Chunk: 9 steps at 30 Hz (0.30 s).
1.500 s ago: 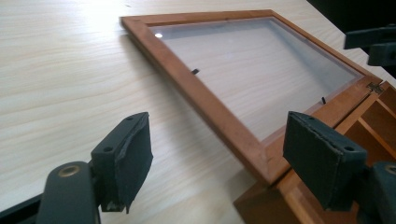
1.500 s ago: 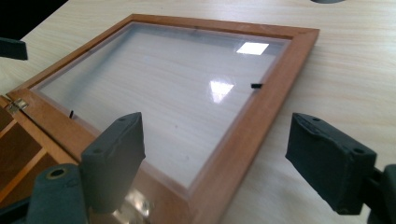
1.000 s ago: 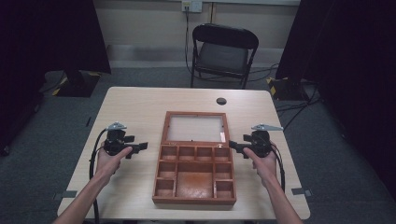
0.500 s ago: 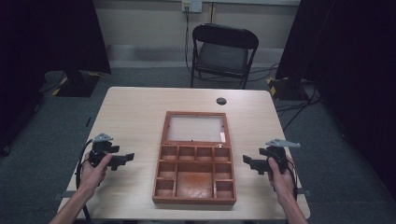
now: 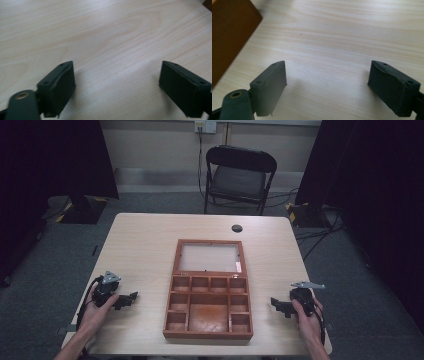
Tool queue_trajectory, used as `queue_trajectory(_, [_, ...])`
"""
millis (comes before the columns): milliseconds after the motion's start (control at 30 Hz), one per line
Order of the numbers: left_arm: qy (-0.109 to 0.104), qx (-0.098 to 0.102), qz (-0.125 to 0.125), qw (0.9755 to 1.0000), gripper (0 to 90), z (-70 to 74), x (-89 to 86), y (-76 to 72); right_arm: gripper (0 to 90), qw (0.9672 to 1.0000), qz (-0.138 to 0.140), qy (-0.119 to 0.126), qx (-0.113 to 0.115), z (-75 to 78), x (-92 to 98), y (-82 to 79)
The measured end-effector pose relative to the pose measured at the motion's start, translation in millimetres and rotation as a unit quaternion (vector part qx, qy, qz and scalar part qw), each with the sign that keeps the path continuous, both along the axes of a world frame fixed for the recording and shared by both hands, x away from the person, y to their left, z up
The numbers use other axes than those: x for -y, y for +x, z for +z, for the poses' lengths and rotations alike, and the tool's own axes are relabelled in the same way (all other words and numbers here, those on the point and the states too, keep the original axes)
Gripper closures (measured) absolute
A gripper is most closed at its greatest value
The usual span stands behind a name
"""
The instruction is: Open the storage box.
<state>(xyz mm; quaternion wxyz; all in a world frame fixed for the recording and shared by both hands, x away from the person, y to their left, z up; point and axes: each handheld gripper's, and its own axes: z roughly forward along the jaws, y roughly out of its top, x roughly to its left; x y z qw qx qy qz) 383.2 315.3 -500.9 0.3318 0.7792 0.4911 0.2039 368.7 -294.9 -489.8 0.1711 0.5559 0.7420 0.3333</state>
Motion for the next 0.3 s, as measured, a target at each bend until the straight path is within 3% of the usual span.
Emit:
queue_trajectory(67, [0.002, 0.001, 0.008, 1.0, 1.7, -2.5, -1.4, 1.4, 14.1, 0.9997, -0.006, -0.021, 0.014, -2.4, -0.9, -0.9])
queue_trajectory(167, [0.005, -0.001, 0.007, 1.0, 0.0, -2.4, -1.7, 2.0, 11.9, 0.9975, -0.012, -0.054, 0.045, -8.9, -5.2, -3.1])
queue_trajectory(300, [0.005, -0.001, 0.007, 1.0, 0.0, -2.3, -1.8, 2.3, 11.9, 0.9973, -0.017, -0.051, 0.05, -10.2, -6.5, -3.5])
